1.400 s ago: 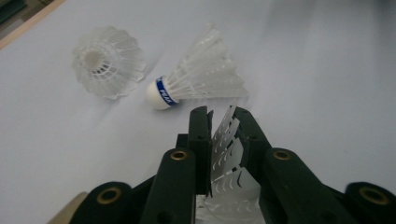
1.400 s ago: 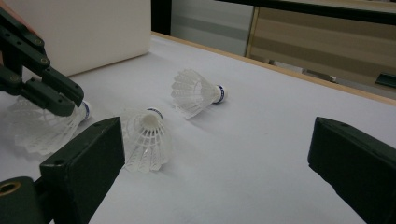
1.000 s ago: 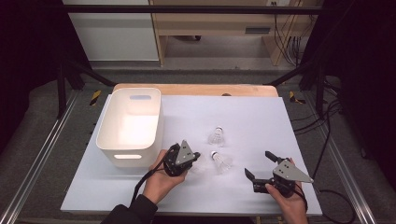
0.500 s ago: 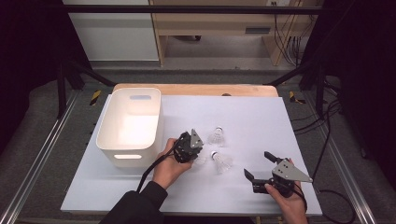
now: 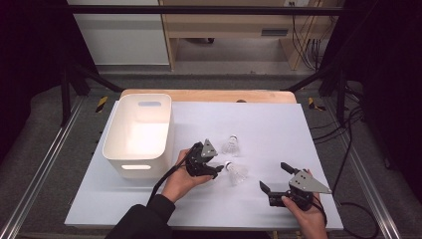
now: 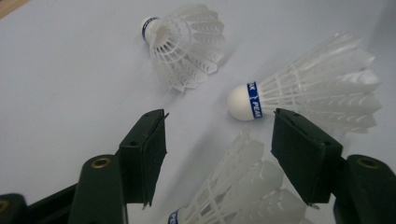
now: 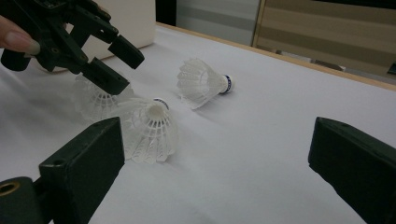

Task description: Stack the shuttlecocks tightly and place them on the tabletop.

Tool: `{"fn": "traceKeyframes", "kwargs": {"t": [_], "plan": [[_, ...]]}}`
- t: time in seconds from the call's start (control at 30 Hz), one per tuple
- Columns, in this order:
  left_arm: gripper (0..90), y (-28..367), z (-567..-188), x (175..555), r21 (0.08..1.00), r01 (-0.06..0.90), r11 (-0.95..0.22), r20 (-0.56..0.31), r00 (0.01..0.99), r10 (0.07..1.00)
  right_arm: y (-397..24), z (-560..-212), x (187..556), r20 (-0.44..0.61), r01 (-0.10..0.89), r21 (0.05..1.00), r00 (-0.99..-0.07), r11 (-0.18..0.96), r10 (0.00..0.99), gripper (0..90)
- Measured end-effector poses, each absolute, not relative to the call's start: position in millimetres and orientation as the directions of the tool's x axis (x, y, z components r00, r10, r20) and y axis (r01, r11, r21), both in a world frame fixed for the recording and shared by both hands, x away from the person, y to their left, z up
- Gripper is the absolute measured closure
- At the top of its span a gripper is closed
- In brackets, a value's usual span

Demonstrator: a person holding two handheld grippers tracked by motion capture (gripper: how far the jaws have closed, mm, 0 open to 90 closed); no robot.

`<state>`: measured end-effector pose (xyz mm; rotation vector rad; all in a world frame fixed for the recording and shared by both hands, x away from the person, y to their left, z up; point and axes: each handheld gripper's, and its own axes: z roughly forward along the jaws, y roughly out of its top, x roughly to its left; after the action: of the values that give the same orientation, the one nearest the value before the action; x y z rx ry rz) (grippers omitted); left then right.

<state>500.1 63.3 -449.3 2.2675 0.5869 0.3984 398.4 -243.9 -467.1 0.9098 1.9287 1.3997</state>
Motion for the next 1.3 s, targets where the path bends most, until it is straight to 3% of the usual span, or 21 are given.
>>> {"fn": "traceKeyframes", "kwargs": {"t": [0.2,0.33,0.73,0.77,0.83,0.87,1.03,1.17,1.3], "plan": [[23.3,68.7,-445.9,492.6,0.787,0.269,-0.555,0.086,0.843,0.531,-243.1,-467.0,397.9,-0.055,0.200,0.955,-0.600,0.217,0.798,3.8],[15.6,82.7,-438.7,475.6,0.872,0.223,-0.437,0.064,0.831,0.553,-238.7,-466.9,395.4,-0.054,0.217,0.948,-0.607,0.231,0.793,4.5],[5.5,121.4,-444.9,421.4,0.973,0.140,-0.185,-0.007,0.814,0.580,-198.3,-463.6,389.2,-0.078,0.318,0.874,-0.656,0.368,0.751,12.1],[4.6,128.6,-448.5,413.0,0.977,0.135,-0.162,-0.016,0.814,0.581,-189.5,-462.8,388.8,-0.065,0.344,0.851,-0.680,0.396,0.730,17.2],[4.5,131.7,-449.6,409.7,0.978,0.133,-0.161,-0.015,0.814,0.580,-186.5,-462.6,388.9,-0.066,0.352,0.841,-0.687,0.411,0.724,18.1],[4.5,138.2,-450.4,402.5,0.977,0.140,-0.162,-0.020,0.814,0.580,-177.1,-463.7,390.1,-0.061,0.376,0.816,-0.698,0.438,0.713,23.4],[4.4,157.7,-453.4,384.3,0.982,0.136,-0.132,-0.031,0.802,0.597,-153.9,-473.3,403.4,-0.044,0.447,0.753,-0.698,0.483,0.715,32.4],[4.3,174.2,-453.7,375.5,0.985,0.125,-0.116,-0.027,0.785,0.618,-144.6,-475.5,413.2,-0.037,0.468,0.745,-0.683,0.476,0.729,38.2],[4.3,190.6,-455.9,367.5,0.987,0.117,-0.111,-0.020,0.772,0.635,-136.4,-474.6,427.4,-0.024,0.492,0.746,-0.653,0.448,0.757,49.8]]}}
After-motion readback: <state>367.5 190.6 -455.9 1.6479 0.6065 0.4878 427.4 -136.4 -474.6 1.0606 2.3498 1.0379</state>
